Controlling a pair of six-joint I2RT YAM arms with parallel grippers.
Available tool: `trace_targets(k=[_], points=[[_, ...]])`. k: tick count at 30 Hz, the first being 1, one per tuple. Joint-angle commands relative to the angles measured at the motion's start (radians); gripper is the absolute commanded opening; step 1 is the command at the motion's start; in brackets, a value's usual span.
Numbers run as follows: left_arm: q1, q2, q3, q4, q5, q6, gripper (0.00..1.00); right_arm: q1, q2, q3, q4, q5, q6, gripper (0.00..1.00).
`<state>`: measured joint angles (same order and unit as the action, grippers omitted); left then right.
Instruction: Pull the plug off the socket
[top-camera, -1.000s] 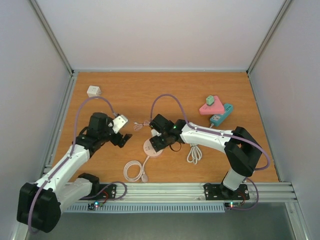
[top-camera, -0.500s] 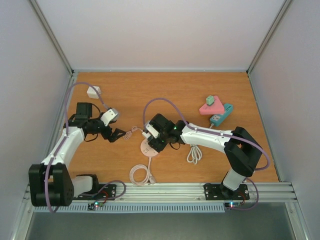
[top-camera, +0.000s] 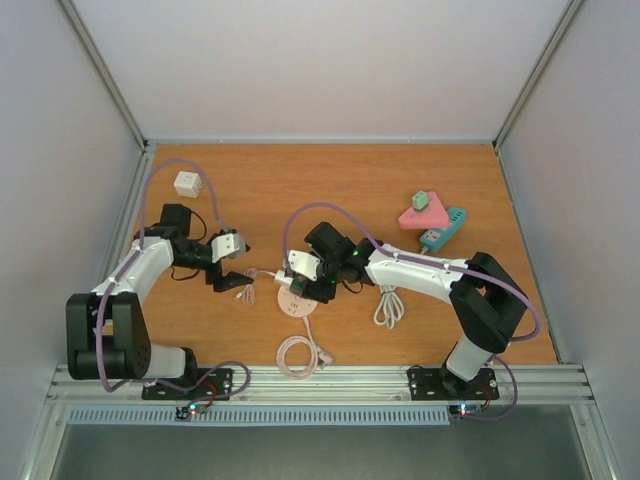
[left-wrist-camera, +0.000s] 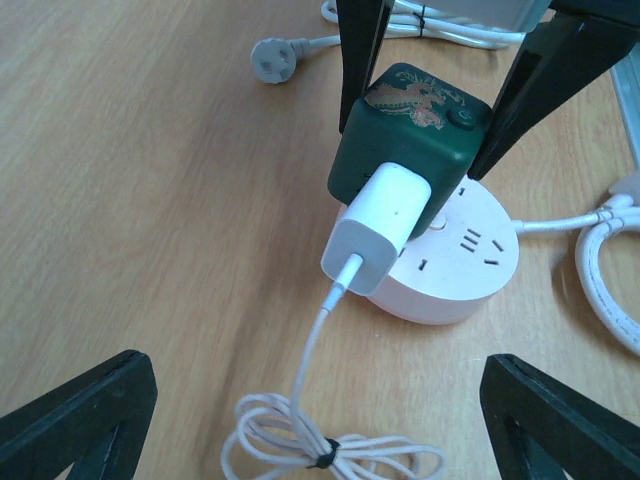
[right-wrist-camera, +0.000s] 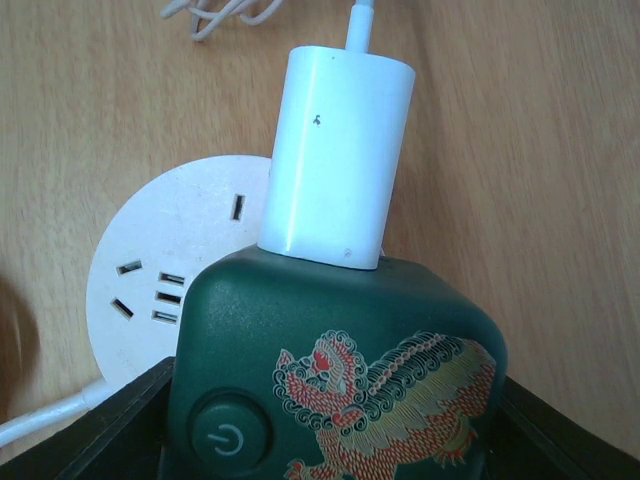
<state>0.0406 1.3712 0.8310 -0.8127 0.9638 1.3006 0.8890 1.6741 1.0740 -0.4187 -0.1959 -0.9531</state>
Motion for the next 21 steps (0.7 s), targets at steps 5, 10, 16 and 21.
trace_targets(k=[5, 10, 16, 21], points=[[0.000, 0.021, -0.044, 0.099, 0.053, 0.092, 0.90, -0.067, 0.096, 0.099, -0.164, -0.003, -0.295, 0.56], [-0.006, 0.015, -0.084, 0.191, 0.057, 0.037, 0.89, -0.072, 0.154, 0.163, -0.231, -0.008, -0.390, 0.56], [-0.033, 0.021, -0.119, 0.290, 0.042, -0.017, 0.86, -0.071, 0.179, 0.231, -0.263, -0.025, -0.417, 0.63], [-0.081, 0.031, -0.131, 0.339, 0.034, -0.036, 0.83, -0.072, 0.177, 0.223, -0.247, -0.029, -0.395, 0.82]])
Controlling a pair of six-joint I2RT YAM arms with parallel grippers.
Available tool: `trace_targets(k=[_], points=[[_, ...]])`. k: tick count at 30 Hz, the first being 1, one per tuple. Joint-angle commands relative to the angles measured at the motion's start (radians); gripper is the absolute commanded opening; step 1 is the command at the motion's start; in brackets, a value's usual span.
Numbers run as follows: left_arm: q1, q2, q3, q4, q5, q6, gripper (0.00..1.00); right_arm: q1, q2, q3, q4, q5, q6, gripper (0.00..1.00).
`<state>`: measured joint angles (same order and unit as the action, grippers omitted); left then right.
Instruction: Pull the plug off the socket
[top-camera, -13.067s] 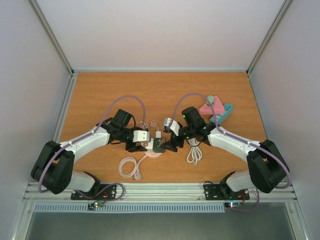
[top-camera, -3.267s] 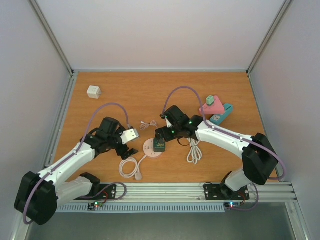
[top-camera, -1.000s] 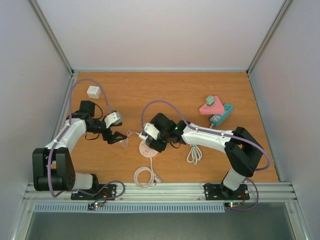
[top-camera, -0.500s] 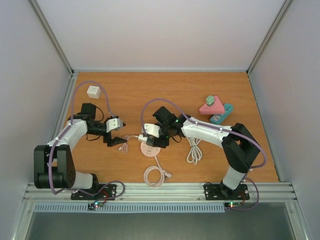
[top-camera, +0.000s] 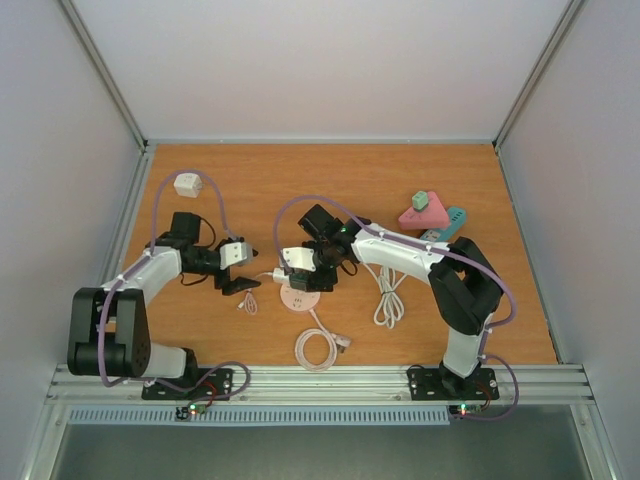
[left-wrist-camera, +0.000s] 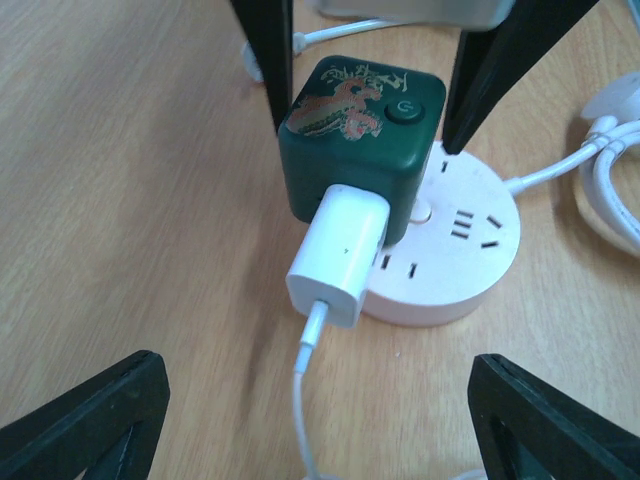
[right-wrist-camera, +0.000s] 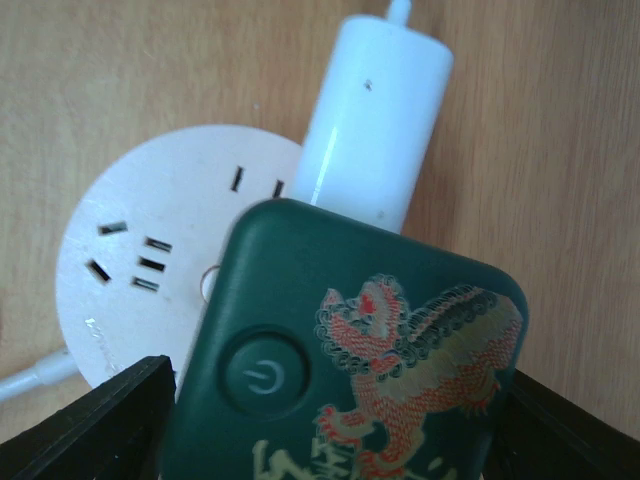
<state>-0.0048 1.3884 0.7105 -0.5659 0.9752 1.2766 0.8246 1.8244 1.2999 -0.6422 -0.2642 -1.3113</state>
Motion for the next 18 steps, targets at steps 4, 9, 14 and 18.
trace_targets(k=[4, 9, 14, 18], points=[[-0.047, 0.025, -0.010, 0.095, 0.037, -0.004, 0.80, -0.008, -0.013, -0.052, 0.034, 0.021, -0.004, 0.85], [-0.091, 0.021, -0.042, 0.143, 0.010, -0.012, 0.77, -0.011, -0.062, -0.110, 0.135, -0.038, 0.109, 0.85], [-0.123, 0.038, -0.046, 0.169, -0.016, -0.025, 0.73, -0.018, -0.096, -0.185, 0.283, -0.085, 0.250, 0.83], [-0.148, 0.046, -0.042, 0.201, -0.038, -0.050, 0.70, -0.019, -0.111, -0.236, 0.357, -0.101, 0.322, 0.80]])
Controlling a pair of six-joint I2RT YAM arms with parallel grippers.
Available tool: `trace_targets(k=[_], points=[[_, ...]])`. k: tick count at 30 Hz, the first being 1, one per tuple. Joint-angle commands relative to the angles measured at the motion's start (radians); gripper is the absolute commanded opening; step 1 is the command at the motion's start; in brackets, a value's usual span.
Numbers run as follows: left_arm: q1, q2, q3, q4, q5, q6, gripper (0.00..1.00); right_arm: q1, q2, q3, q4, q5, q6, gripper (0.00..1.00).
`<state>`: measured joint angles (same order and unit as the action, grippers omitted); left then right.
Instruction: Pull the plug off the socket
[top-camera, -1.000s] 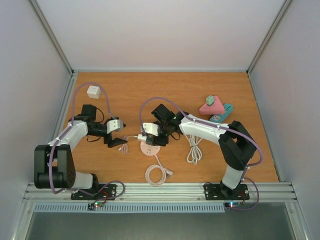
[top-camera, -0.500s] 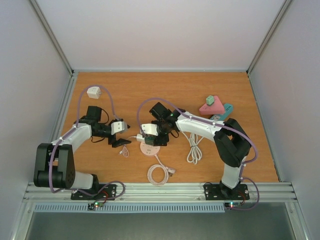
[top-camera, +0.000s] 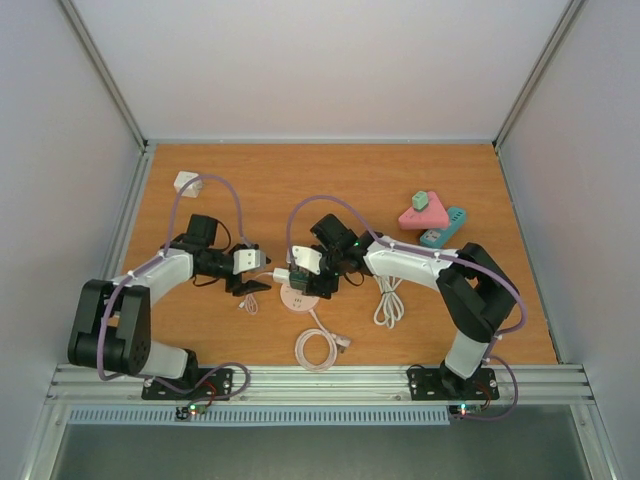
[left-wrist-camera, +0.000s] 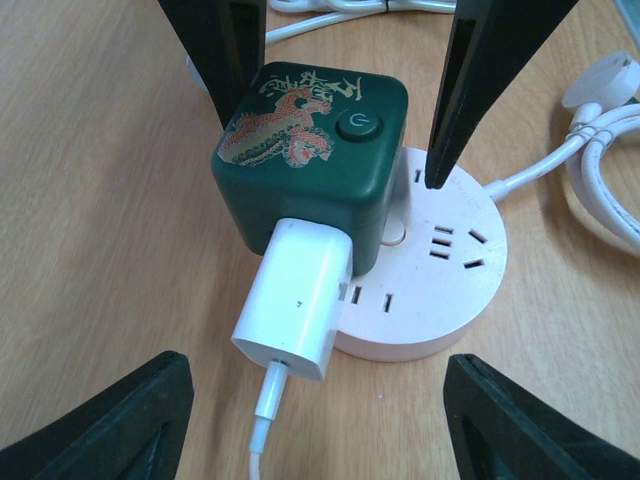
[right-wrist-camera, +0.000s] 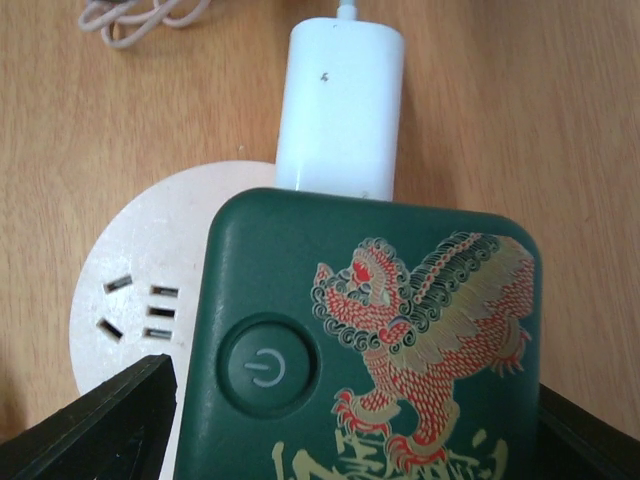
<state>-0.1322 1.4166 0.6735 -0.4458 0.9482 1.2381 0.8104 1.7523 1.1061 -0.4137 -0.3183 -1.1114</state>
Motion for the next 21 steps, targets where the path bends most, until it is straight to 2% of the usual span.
trace_targets(k=[1, 9, 17, 21], points=[[-0.028, 0.020, -0.005, 0.089, -0.021, -0.020, 0.69, -0.004, -0.041, -0.051, 0.146, -0.046, 0.136, 0.79], [-0.056, 0.056, 0.007, 0.126, -0.036, -0.051, 0.64, -0.005, -0.044, -0.103, 0.237, -0.076, 0.190, 0.73], [-0.093, 0.100, 0.017, 0.174, -0.060, -0.087, 0.59, -0.005, -0.041, -0.128, 0.277, -0.103, 0.188, 0.58], [-0.104, 0.120, 0.027, 0.174, -0.067, -0.089, 0.53, -0.005, -0.034, -0.135, 0.286, -0.093, 0.176, 0.52]])
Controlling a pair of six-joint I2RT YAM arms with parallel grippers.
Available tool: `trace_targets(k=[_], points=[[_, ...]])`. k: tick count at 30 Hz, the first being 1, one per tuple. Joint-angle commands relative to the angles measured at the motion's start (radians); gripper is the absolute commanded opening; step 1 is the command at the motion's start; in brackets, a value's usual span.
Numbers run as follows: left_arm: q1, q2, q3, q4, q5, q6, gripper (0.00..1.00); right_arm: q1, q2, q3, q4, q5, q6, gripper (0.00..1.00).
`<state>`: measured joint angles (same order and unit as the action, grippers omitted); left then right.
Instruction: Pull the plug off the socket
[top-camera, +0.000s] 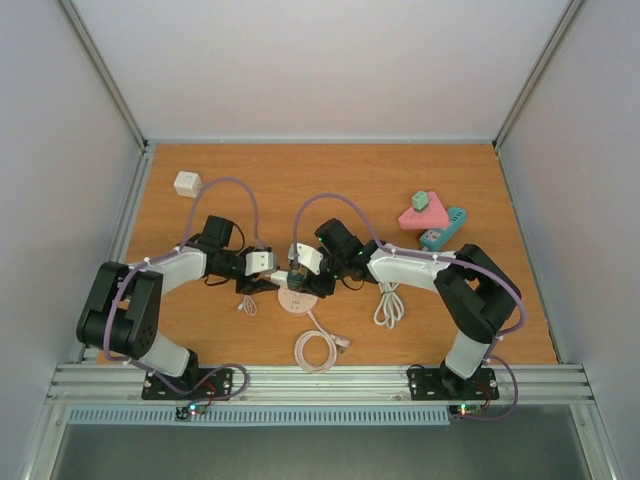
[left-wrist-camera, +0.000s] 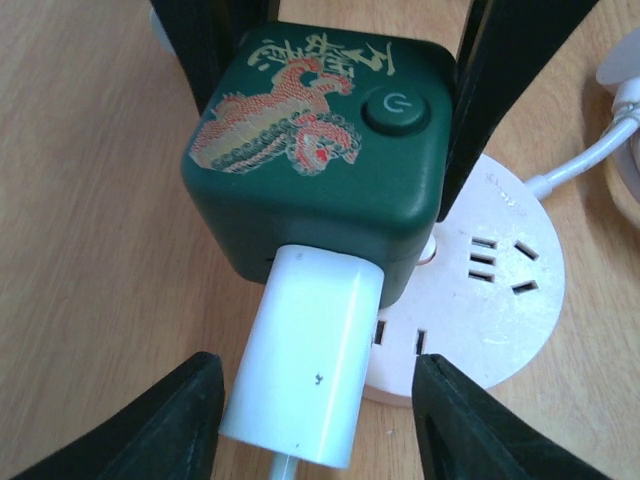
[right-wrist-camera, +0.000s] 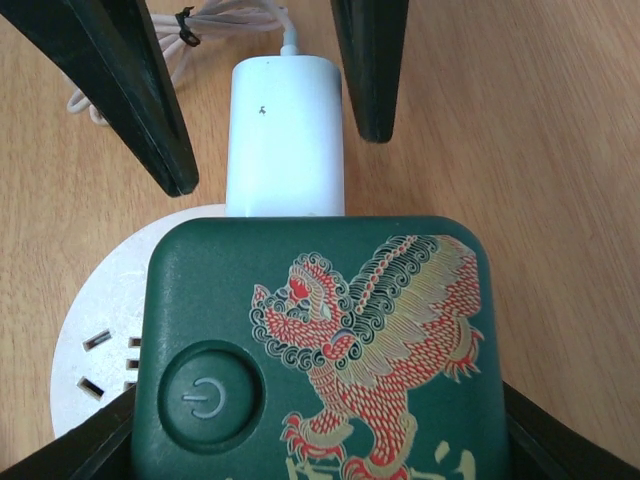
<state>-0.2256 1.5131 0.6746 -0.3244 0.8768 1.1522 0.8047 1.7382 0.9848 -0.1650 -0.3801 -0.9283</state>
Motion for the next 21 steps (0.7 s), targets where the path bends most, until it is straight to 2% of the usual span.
trace_targets(k=[1, 7, 12, 21], points=[[-0.012, 0.024, 0.027, 0.054, 0.005, -0.007, 0.49, 0.001, -0.020, -0.015, 0.040, -0.031, -0.010, 0.50], [-0.004, 0.028, 0.030, 0.058, -0.015, -0.023, 0.32, -0.001, -0.018, -0.017, 0.027, -0.020, -0.035, 0.38], [0.011, 0.022, 0.026, 0.034, -0.037, 0.001, 0.24, -0.012, -0.004, -0.008, 0.000, -0.008, -0.051, 0.31], [0.091, 0.041, 0.039, -0.021, -0.024, 0.051, 0.22, -0.035, 0.009, 0.004, -0.059, -0.026, -0.062, 0.23]])
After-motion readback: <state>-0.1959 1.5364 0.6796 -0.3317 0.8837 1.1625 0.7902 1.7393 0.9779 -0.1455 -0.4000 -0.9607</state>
